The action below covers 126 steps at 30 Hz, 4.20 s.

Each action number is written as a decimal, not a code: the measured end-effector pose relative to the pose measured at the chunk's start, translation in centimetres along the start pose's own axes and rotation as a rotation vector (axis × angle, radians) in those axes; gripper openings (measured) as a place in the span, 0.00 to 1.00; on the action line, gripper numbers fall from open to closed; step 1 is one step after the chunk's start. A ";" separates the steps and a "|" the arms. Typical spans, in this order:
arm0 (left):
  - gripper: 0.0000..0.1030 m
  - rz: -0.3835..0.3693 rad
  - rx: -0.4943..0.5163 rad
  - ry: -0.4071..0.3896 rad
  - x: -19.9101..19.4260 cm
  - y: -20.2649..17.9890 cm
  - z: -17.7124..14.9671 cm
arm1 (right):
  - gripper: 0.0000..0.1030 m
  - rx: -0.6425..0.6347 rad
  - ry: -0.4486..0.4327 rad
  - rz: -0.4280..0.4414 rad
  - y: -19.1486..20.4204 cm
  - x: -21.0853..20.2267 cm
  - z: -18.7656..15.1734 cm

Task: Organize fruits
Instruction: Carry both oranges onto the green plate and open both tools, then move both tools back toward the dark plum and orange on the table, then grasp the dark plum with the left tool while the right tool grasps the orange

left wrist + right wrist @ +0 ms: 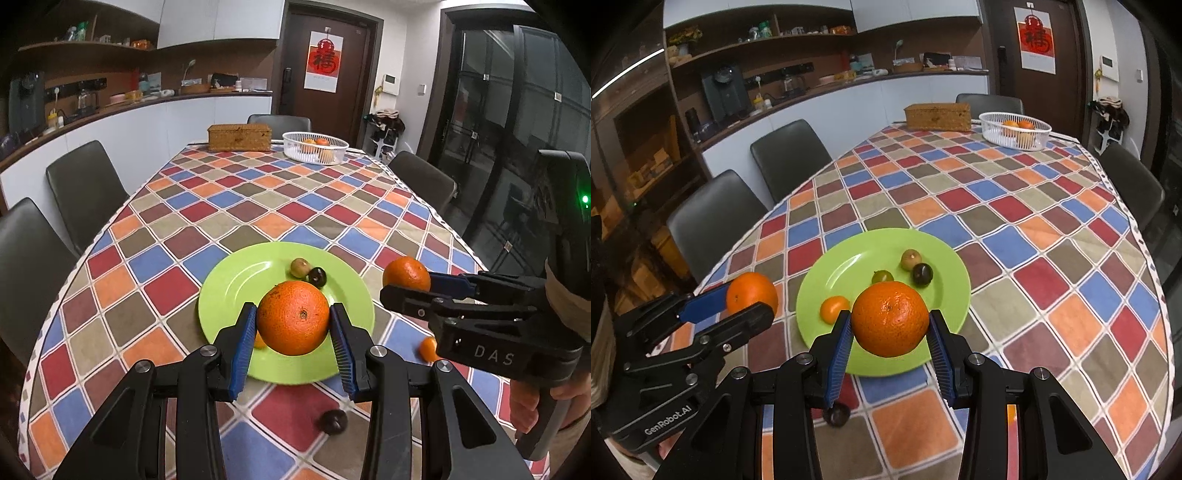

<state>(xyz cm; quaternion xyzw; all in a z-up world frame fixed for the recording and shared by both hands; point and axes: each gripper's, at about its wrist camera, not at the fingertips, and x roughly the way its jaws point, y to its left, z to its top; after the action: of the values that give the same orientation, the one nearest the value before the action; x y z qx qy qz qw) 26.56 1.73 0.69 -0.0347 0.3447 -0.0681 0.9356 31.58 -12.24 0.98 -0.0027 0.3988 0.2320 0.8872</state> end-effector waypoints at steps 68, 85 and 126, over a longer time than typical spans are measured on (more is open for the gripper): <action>0.56 0.076 0.023 0.070 -2.9 -3.0 0.2 | 0.50 -0.048 0.106 -0.083 -1.6 -2.1 0.7; 0.56 0.104 -0.035 0.273 1.2 -4.5 -4.5 | 0.50 0.043 0.223 -0.093 -5.9 -0.7 -3.1; 0.25 0.016 -0.096 0.465 6.8 -4.2 -7.6 | 0.30 0.080 0.349 -0.117 -8.4 4.0 -6.8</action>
<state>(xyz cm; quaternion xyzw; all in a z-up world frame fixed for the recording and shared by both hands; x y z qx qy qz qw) 26.28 -3.62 -8.99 -0.0597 0.5539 -0.0502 0.8289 32.55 -19.33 -8.04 -0.0308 0.5545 0.1599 0.8161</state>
